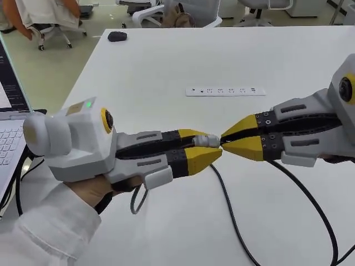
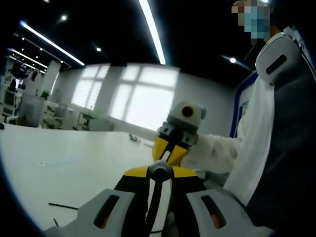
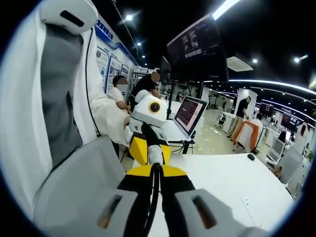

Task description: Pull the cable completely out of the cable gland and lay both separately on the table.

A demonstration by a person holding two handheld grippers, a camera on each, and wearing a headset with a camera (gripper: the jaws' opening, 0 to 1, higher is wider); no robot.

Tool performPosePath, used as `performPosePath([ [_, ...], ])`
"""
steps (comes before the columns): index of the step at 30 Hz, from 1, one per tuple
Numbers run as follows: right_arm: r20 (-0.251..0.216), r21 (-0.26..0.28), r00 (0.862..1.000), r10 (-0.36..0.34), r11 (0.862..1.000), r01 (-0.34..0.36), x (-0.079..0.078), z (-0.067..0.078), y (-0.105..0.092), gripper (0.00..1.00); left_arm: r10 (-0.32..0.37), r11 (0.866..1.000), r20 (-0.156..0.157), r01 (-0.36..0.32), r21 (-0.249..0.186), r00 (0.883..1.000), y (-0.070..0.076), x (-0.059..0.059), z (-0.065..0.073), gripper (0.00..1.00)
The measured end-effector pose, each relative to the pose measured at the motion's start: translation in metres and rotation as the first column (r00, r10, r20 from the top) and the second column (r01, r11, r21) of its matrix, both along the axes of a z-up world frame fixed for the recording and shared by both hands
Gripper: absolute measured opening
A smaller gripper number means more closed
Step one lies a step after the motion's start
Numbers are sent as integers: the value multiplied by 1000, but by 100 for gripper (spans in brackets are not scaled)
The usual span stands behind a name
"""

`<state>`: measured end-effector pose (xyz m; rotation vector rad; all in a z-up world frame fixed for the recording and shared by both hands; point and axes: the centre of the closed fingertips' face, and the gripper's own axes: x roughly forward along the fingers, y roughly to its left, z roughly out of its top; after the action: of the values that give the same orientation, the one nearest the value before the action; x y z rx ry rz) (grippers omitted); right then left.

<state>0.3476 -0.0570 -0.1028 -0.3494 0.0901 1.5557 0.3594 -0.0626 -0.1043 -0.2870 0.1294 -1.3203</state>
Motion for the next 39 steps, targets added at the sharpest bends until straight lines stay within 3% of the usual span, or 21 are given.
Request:
performPosePath([
  [13,-19,-12,999,-39,999,39,5,-9,-12,3,10,1000,-3,-10,12,1000,4,1,-3,17],
  [16,-17,-49,998,-53,997,52,6,-18,-17,3,9,1000,-2,-9,12,1000,5,1,-2,17],
  [17,-8,-107,998,-68,992,66,9,-29,-24,3,7,1000,-3,-7,2,1000,5,1,-1,17],
  [22,-11,-65,997,-75,995,74,6,-28,-26,2,3,1000,-1,-3,6,1000,4,0,0,17],
  [27,-23,-66,996,-88,994,86,10,-32,-30,2,5,1000,-5,-5,11,1000,4,1,-1,17],
  [31,-56,-66,991,-119,991,115,16,-43,-39,2,14,1000,-4,-13,13,1000,6,2,-1,17],
  [39,-104,-126,976,-189,976,175,23,-73,-59,2,37,999,-10,-36,8,999,13,4,-2,17],
])
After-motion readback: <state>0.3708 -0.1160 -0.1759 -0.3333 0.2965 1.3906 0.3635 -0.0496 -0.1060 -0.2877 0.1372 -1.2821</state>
